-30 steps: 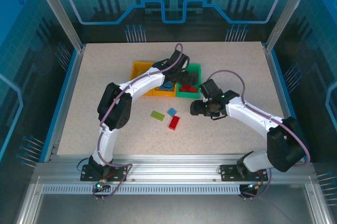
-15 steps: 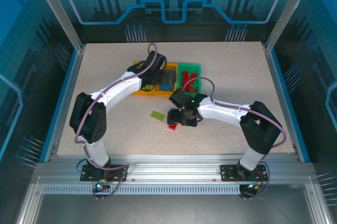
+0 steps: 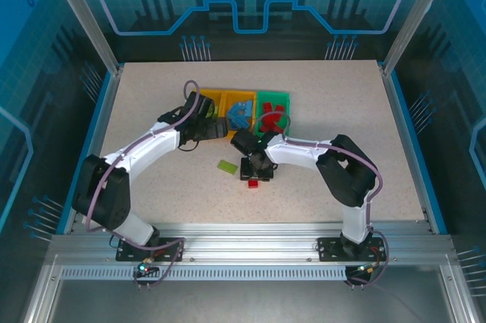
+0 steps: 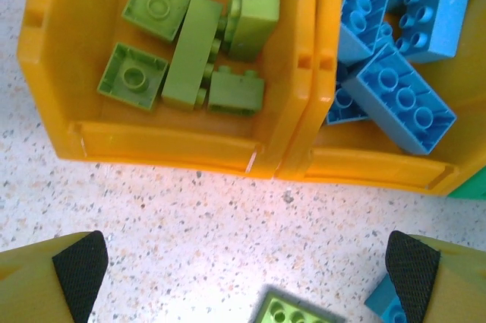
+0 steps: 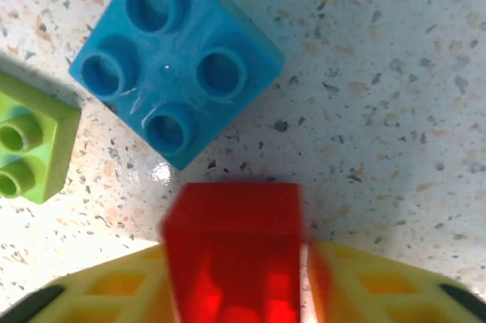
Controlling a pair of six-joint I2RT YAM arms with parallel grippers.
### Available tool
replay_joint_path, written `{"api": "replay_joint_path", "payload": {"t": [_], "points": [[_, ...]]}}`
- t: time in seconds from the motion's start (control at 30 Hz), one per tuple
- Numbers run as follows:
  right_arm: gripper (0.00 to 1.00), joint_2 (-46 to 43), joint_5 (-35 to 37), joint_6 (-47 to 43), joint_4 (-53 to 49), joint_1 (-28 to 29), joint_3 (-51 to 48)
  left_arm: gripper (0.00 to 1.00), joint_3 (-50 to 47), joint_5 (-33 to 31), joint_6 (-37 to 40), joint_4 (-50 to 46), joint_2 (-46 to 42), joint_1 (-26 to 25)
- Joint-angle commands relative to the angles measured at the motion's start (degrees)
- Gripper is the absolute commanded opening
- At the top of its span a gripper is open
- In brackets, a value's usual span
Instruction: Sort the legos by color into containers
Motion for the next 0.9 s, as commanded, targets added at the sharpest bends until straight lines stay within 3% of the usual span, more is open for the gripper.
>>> {"api": "replay_joint_path", "payload": {"t": [0.0,0.07,0.2,0.4,0.63,0.87], "points": [[0.36,0.3,1.7,-1.5,-3.4,-0.2,0.9,0.99,-2.6,-0.9,-0.7,0.2,-2.7,0.6],[0.3,-1.9,3.2,-2.4,-4.0,-0.4,0.5,0.99,-4.1,-1.3,-0.8,0.1,-3.7,0.5],[0.28,-6.9,4.6,-6.3,-4.8,-2.3,1.6,0.99,-6.6,-0.8,-1.1,0.2,-5.3,0.4],[0.28,-9.0,7.6,-15.5,-7.2,-11.0,9.6,0.99,-10.6,0.3,-2.8,0.2,-7.1,-1.0],[0.28,0.0,12.3,-26.5,-8.7,-19.1,24.5,0.99,-12.4,0.9,-6.2,0.1,-5.5,-7.3],[0.31,11.8,10.7,-30.5,-12.1,-24.6,37.7,0.99,-12.0,3.4,-1.3,1.3,-2.2,-9.3]]}}
